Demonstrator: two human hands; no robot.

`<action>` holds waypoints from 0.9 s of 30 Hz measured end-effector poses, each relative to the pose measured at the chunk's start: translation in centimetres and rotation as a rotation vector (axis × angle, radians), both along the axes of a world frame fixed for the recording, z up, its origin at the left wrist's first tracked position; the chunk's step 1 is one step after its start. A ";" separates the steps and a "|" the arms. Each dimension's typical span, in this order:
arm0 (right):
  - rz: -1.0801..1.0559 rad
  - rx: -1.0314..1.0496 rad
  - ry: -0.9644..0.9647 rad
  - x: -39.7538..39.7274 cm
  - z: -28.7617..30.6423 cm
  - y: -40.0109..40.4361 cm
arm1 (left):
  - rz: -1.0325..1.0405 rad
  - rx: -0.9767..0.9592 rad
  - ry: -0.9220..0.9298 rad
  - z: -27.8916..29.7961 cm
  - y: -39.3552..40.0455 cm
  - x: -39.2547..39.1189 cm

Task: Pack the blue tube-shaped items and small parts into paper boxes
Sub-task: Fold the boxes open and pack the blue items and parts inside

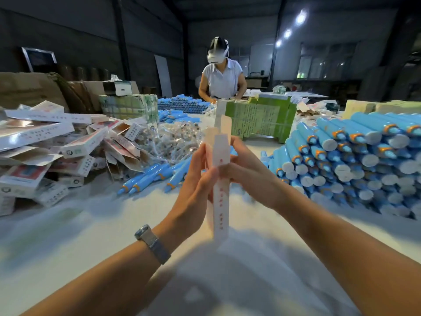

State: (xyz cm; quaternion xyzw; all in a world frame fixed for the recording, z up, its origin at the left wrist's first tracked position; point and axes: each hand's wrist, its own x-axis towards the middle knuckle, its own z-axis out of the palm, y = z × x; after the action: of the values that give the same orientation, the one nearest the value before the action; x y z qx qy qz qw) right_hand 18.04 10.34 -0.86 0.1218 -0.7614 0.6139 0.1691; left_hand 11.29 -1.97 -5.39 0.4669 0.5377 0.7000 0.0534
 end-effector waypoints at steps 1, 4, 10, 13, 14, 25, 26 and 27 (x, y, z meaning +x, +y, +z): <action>0.004 -0.019 -0.004 0.0 -0.1 0.2 | 0.000 0.010 -0.010 -0.2 0.2 0.0; 0.039 -0.067 0.001 -0.1 -0.2 0.7 | 0.020 0.018 -0.011 -0.5 0.2 0.2; -0.164 0.026 0.053 -0.2 0.8 2.1 | 0.209 0.038 0.140 -0.4 0.0 0.1; -0.505 0.100 0.152 -0.4 1.5 4.1 | 0.396 0.044 0.148 0.0 -0.1 0.0; -0.637 0.198 0.157 -0.5 1.5 5.0 | 0.424 0.050 0.139 0.0 -0.1 0.0; -0.816 1.450 -0.619 -0.3 -1.9 5.8 | 0.366 0.058 0.118 -0.9 0.0 -0.2; -0.804 1.476 -0.603 -0.1 -2.0 5.4 | 0.375 0.055 0.121 -0.9 0.0 -0.4; -0.808 1.488 -0.572 -0.1 -2.0 5.1 | 0.388 0.051 0.126 -1.0 0.0 -0.6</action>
State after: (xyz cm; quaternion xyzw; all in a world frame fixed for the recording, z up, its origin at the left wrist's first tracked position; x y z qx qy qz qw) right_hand 17.92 15.47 -2.89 -0.2351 -0.9606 -0.1387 0.0533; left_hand 10.72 -1.97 -6.37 0.3988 0.6020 0.6799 -0.1280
